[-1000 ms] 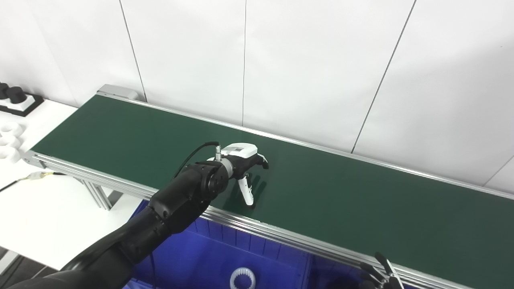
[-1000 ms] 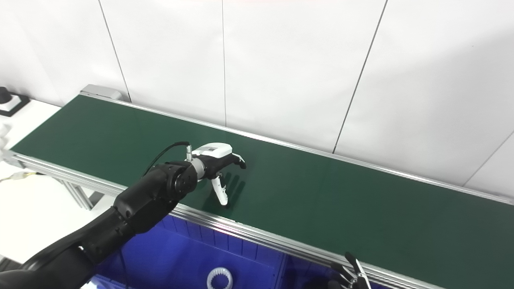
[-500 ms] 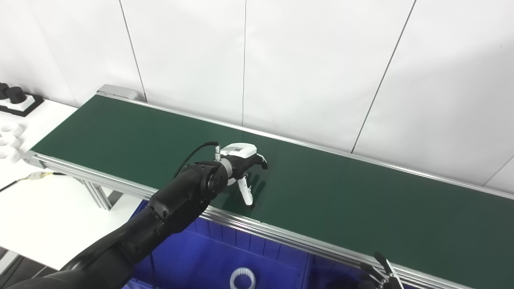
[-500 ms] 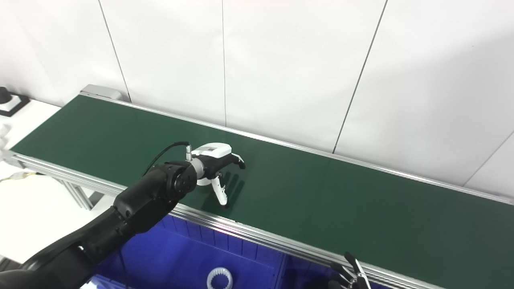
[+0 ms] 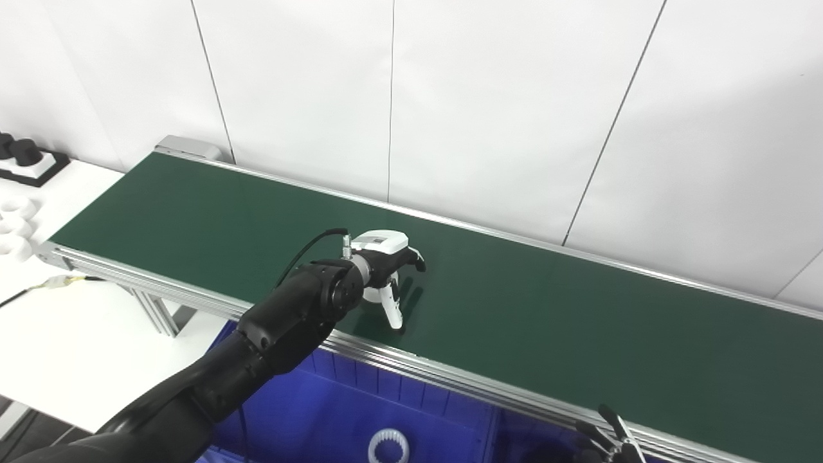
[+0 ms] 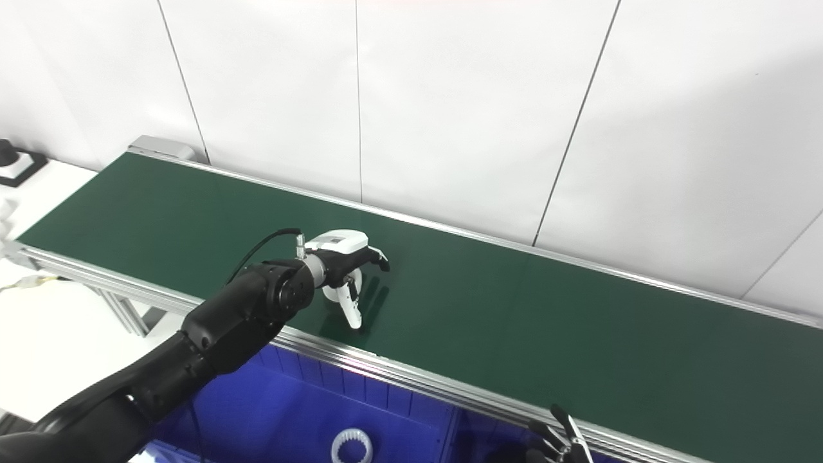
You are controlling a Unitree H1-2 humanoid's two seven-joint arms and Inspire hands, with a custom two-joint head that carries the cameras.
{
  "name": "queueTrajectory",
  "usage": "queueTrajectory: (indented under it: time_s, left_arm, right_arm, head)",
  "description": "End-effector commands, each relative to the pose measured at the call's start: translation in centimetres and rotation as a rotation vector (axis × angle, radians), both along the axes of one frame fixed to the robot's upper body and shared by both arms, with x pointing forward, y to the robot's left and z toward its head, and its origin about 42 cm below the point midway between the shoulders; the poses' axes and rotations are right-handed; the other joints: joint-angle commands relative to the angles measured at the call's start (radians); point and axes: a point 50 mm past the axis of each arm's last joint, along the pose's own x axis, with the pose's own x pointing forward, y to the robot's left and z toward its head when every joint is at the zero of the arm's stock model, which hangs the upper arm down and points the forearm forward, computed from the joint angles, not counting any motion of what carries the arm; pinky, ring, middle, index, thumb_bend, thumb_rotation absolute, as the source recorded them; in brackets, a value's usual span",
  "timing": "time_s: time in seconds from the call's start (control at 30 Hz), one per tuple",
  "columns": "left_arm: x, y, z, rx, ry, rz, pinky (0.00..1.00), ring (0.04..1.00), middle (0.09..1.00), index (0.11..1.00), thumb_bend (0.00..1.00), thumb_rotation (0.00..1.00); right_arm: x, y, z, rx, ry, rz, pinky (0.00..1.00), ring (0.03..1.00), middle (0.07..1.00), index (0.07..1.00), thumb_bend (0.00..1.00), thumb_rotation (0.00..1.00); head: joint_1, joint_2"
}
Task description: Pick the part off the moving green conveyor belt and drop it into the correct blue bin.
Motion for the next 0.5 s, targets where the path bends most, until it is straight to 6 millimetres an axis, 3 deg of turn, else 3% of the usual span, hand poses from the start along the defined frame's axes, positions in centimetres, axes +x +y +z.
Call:
queueTrajectory:
  time_s: [0.0, 0.47]
  left_arm:
    - [0.92, 0.53, 2.09, 0.031, -0.079, -0.01, 0.91, 0.879, 0.887, 0.831, 0.84, 0.0]
    - [0.74, 0.55, 1.98, 0.03, -0.08, -0.014, 0.91, 0.868, 0.879, 0.824, 0.83, 0.0]
  right_arm:
    - [0.25, 0.17, 1.15, 0.016, -0.056, 0.001, 0.65, 0.735, 0.779, 0.907, 0.37, 0.64]
    - [0.14, 0.06, 1.23, 0.024, -0.055, 0.004, 0.67, 0.744, 0.788, 0.912, 0.37, 0.62]
  head:
    - [0.001, 0.002]
    - [0.0, 0.004]
